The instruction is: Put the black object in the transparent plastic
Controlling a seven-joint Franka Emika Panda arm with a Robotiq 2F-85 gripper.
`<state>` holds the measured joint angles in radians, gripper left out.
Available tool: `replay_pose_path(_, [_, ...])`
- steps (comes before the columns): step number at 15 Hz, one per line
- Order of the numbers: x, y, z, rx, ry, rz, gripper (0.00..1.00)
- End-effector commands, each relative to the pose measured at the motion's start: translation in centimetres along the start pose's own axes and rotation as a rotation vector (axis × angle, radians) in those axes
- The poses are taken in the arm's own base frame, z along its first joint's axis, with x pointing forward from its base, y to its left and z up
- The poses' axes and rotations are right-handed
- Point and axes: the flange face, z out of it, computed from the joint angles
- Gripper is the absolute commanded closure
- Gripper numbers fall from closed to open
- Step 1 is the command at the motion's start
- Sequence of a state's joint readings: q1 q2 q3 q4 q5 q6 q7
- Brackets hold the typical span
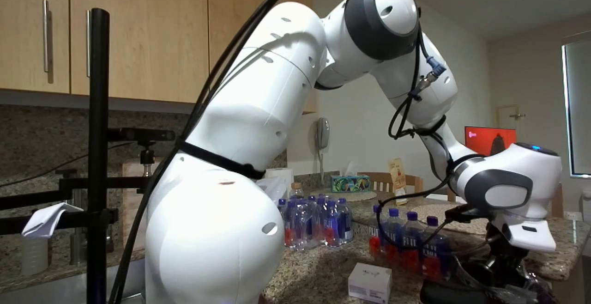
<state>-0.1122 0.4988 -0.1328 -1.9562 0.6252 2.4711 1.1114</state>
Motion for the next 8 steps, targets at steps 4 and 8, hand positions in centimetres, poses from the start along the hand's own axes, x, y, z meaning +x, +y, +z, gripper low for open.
replay_pose_path(4, [-2.9,-0.7,0.8,0.146,0.116,-0.03,0.91])
replay_pose_path(8, [-5.5,0.5,-0.8,0.196,0.137,-0.076,0.92])
